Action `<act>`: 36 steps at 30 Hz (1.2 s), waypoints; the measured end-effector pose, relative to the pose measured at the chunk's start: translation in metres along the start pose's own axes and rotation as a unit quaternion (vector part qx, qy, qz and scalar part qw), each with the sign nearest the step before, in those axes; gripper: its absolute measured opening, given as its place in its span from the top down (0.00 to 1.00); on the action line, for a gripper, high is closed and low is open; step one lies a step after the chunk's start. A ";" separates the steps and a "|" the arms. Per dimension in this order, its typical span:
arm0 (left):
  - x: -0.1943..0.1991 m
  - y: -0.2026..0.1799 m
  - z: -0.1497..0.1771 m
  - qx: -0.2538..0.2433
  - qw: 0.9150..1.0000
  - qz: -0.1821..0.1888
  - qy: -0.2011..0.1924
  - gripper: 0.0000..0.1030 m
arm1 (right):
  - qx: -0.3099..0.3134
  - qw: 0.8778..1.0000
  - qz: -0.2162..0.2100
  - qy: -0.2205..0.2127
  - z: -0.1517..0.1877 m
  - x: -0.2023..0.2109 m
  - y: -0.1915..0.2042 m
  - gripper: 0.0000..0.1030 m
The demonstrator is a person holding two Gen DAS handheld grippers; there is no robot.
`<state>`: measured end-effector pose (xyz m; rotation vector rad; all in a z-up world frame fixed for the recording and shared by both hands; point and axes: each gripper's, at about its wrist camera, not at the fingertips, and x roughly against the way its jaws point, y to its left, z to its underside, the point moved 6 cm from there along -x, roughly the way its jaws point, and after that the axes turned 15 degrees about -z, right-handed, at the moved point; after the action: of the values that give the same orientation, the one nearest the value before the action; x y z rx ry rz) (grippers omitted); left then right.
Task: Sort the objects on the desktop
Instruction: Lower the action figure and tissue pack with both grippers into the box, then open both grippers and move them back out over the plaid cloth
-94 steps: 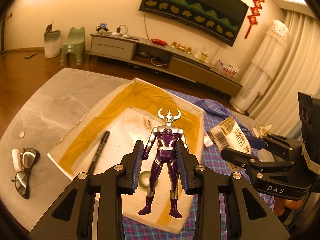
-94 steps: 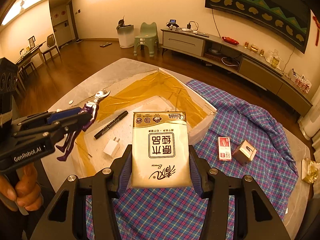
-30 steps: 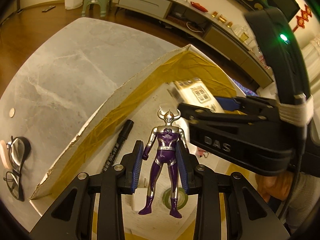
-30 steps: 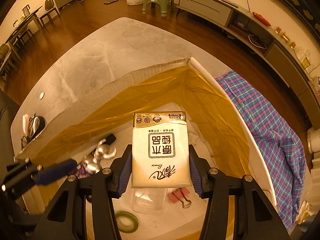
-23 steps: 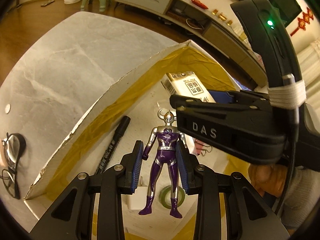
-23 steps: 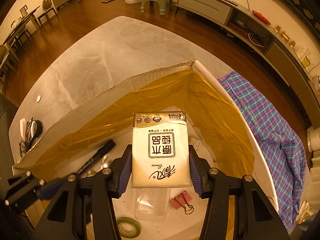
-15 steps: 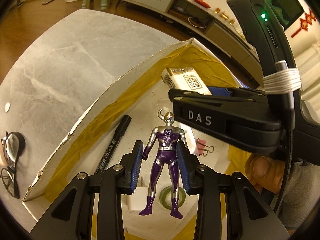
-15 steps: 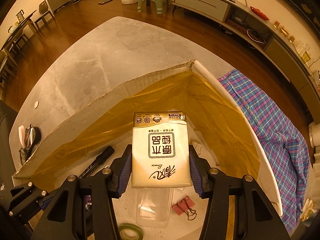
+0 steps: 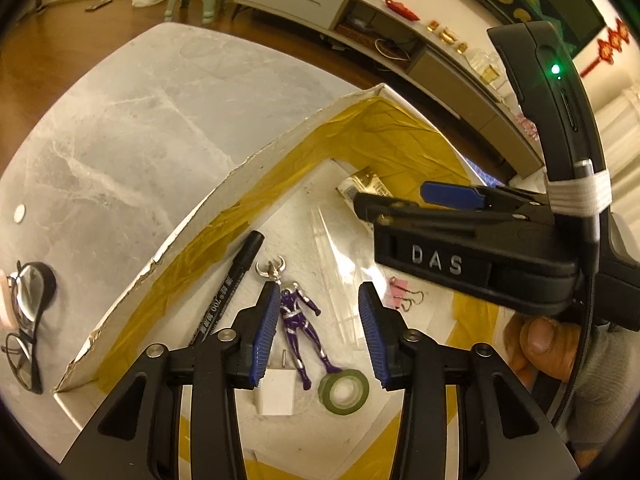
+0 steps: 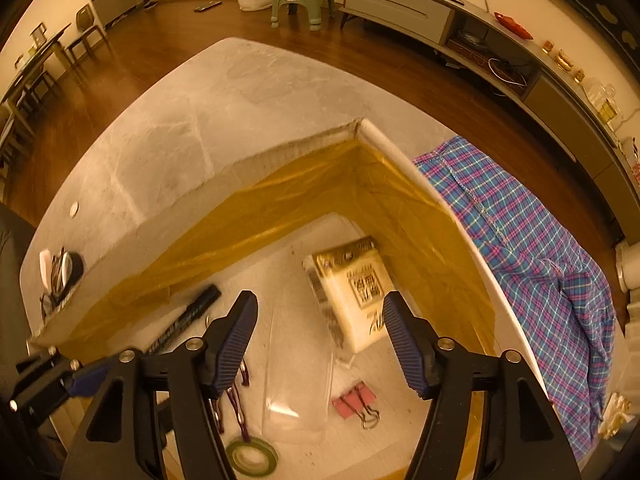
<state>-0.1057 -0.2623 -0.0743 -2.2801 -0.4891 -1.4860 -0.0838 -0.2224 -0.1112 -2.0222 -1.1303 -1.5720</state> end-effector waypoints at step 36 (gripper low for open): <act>0.093 -0.033 0.040 -0.091 0.986 -0.048 -0.132 0.58 | 0.094 0.995 0.008 -0.018 0.107 0.093 0.024 0.33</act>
<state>-0.0540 -0.2062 0.0002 -2.6511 -0.5652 -1.3243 0.0103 -0.1295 -0.0558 -1.9392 -1.2225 -1.3703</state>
